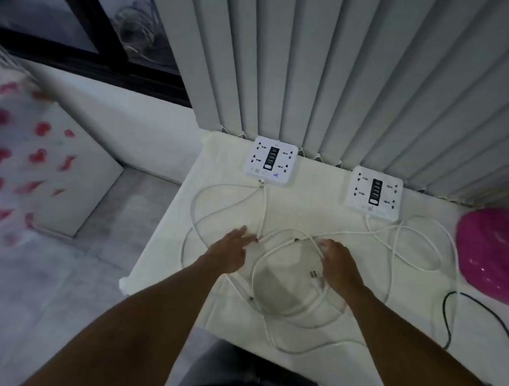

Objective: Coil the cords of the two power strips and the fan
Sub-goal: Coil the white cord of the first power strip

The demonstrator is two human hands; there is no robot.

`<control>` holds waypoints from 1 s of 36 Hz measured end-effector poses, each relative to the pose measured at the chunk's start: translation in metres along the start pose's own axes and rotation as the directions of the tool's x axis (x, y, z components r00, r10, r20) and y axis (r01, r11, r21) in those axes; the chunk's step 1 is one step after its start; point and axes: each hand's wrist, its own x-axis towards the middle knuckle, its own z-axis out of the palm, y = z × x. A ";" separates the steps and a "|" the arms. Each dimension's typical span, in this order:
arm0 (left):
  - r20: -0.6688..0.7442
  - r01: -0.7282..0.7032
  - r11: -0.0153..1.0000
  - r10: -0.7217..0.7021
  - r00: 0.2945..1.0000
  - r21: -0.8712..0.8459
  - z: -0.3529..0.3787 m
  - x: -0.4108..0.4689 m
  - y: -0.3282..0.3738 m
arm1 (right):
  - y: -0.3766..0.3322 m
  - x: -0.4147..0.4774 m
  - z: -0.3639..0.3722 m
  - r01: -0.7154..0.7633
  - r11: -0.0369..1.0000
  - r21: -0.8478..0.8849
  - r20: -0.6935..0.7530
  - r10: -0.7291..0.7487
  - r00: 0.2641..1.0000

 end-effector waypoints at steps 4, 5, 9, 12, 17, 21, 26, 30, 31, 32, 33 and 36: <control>-0.049 0.047 0.997 -0.050 0.998 -0.063 -0.007 0.000 -0.002 | 0.004 0.003 -0.012 -0.041 0.996 0.084 -0.074 0.047 0.996; -0.070 0.056 0.997 -0.060 0.996 -0.051 -0.009 0.001 -0.004 | 0.003 0.003 -0.013 -0.056 0.989 0.139 -0.114 0.072 0.991; -0.205 0.176 0.984 -0.174 0.963 -0.007 -0.019 0.011 -0.014 | 0.007 0.005 -0.020 -0.009 0.974 0.226 -0.271 0.072 0.960; -0.292 0.290 0.957 -0.268 0.918 0.032 -0.029 0.017 -0.025 | 0.009 0.009 -0.026 0.023 0.959 0.282 -0.356 0.083 0.931; -0.299 0.378 0.925 -0.355 0.886 0.020 -0.034 0.015 -0.048 | 0.006 0.020 -0.027 -0.047 0.928 0.370 -0.414 0.210 0.886; -0.281 0.321 0.942 -0.335 0.899 -0.095 -0.032 0.010 -0.067 | -0.002 0.024 -0.022 -0.062 0.908 0.414 -0.448 0.262 0.855; -0.297 0.350 0.899 -0.420 0.857 -0.263 -0.041 0.011 -0.075 | -0.012 0.029 -0.020 -0.105 0.855 0.507 -0.415 0.349 0.840; -0.257 0.429 0.817 -0.542 0.801 -0.386 -0.053 0.014 -0.079 | -0.009 0.034 -0.018 -0.149 0.850 0.505 -0.188 0.278 0.942; -0.241 0.441 0.791 -0.568 0.787 -0.424 -0.055 0.015 -0.080 | -0.006 0.034 -0.018 -0.141 0.899 0.415 -0.146 0.219 0.965; -0.230 0.447 0.766 -0.590 0.774 -0.461 -0.056 0.015 -0.082 | -0.003 0.033 -0.019 -0.118 0.938 0.325 -0.110 0.162 0.981; -0.228 0.445 0.745 -0.606 0.762 -0.497 -0.057 0.016 -0.083 | 0.000 0.030 -0.019 -0.088 0.966 0.245 -0.089 0.112 0.990; -0.251 0.422 0.683 -0.658 0.710 -0.596 -0.059 0.017 -0.086 | 0.006 0.019 -0.016 -0.108 0.987 0.121 -0.086 0.119 0.989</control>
